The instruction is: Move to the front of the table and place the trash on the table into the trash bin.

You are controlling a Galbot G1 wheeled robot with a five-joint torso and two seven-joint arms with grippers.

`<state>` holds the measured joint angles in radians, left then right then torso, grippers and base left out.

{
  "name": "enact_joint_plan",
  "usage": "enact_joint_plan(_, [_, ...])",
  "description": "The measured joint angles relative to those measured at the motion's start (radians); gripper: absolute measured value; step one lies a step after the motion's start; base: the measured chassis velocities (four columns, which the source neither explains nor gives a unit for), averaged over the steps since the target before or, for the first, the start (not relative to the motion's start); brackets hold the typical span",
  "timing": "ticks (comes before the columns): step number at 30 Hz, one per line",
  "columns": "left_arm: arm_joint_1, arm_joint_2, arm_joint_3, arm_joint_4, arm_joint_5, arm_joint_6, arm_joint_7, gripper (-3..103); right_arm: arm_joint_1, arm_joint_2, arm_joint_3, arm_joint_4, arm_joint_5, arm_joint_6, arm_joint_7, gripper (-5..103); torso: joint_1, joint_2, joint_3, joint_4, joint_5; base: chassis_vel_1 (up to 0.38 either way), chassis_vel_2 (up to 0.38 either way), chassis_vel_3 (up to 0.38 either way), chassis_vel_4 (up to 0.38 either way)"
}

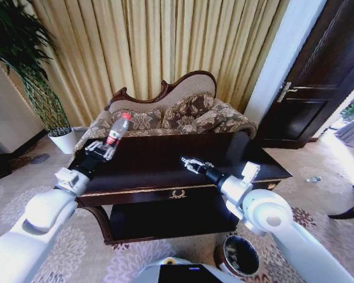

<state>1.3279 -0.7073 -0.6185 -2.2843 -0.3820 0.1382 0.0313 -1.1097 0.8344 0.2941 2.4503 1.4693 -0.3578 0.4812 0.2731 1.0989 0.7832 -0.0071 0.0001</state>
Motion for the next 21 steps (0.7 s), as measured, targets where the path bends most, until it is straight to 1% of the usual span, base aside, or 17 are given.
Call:
enact_joint_plan(1, [-0.012,0.014,0.028,-0.004,-0.002,-0.002,-0.005,26,0.001,0.003,0.000,-0.004,-0.012,0.007,-0.014,100,0.000,0.000,0.000,-0.0001,0.0000,0.000,0.000,0.000,0.000])
enact_joint_plan(2, [-0.012,0.014,0.028,-0.004,-0.002,-0.002,-0.005,26,0.001,0.003,0.000,-0.004,-0.012,0.007,-0.014,100,0.000,0.000,0.000,-0.0001,0.0000,0.000,0.000,0.000,0.000])
enact_joint_plan(3, [-0.023,0.025,0.048,-0.007,-0.006,-0.005,-0.007,26,0.003,0.004,0.000,-0.006,-0.019,0.014,-0.023,100,0.000,0.000,0.000,-0.0001,0.0000,0.000,0.000,0.000,0.000])
enact_joint_plan(5, [-0.044,0.040,0.090,-0.015,-0.021,-0.015,-0.001,26,0.008,-0.009,0.012,-0.006,-0.022,0.031,-0.038,100,0.000,0.000,0.000,0.0003,0.0002,0.000,0.000,0.000,0.000])
enact_joint_plan(6, [-0.044,0.040,0.090,-0.015,-0.021,-0.015,-0.001,26,0.008,-0.009,0.012,-0.006,-0.022,0.031,-0.038,100,0.000,0.000,0.000,0.0003,0.0002,0.000,0.000,0.000,0.000])
enact_joint_plan(8, [-0.060,0.045,0.123,-0.015,-0.029,-0.025,0.004,26,0.010,-0.031,0.032,-0.006,-0.014,0.035,-0.048,100,0.000,0.000,0.000,0.0002,0.0000,0.000,0.000,0.000,0.000])
enact_joint_plan(10, [-0.093,0.052,0.174,-0.004,-0.034,-0.043,0.013,26,0.013,-0.068,0.056,-0.005,0.001,0.039,-0.053,100,0.000,0.000,0.000,0.0003,-0.0001,0.000,0.000,0.000,0.000])
enact_joint_plan(11, [-0.093,0.052,0.174,-0.004,-0.034,-0.043,0.013,26,0.013,-0.068,0.056,-0.005,0.001,0.039,-0.053,100,0.000,0.000,0.000,0.0003,-0.0001,0.000,0.000,0.000,0.000])
enact_joint_plan(13, [-0.138,0.063,0.215,0.002,-0.044,-0.045,0.016,26,0.014,-0.088,0.078,-0.003,0.022,0.039,-0.053,100,0.000,0.000,0.000,0.0003,-0.0001,0.000,0.000,0.000,0.000])
enact_joint_plan(14, [-0.214,0.077,0.269,0.011,-0.058,-0.045,0.016,26,0.014,-0.105,0.098,-0.002,0.040,0.040,-0.053,100,0.000,0.000,0.000,0.0000,0.0000,0.000,0.000,0.000,0.000])
enact_joint_plan(15, [-0.214,0.077,0.269,0.011,-0.058,-0.045,0.016,26,0.014,-0.105,0.098,-0.002,0.040,0.040,-0.053,100,0.000,0.000,0.000,0.0000,0.0000,0.000,0.000,0.000,0.000])
enact_joint_plan(16, [-0.241,0.081,0.289,0.015,-0.062,-0.044,0.016,26,0.014,-0.110,0.103,-0.001,0.044,0.040,-0.053,100,0.000,0.000,0.000,-0.0002,0.0000,0.000,0.000,0.000,0.000])
enact_joint_plan(18, [-0.322,0.089,0.356,0.026,-0.083,-0.031,0.013,26,0.019,-0.120,0.110,-0.001,0.048,0.041,-0.054,100,0.000,0.000,0.000,-0.0001,0.0000,0.000,0.000,0.000,0.000])
enact_joint_plan(19, [-0.322,0.089,0.356,0.026,-0.083,-0.031,0.013,26,0.019,-0.120,0.110,-0.001,0.048,0.041,-0.054,100,0.000,0.000,0.000,-0.0001,0.0000,0.000,0.000,0.000,0.000])
enact_joint_plan(21, [-0.372,0.094,0.416,0.029,-0.104,-0.017,0.003,26,0.022,-0.125,0.110,-0.006,0.048,0.041,-0.057,100,0.000,0.000,0.000,0.0001,0.0000,0.000,0.000,0.000,0.000])
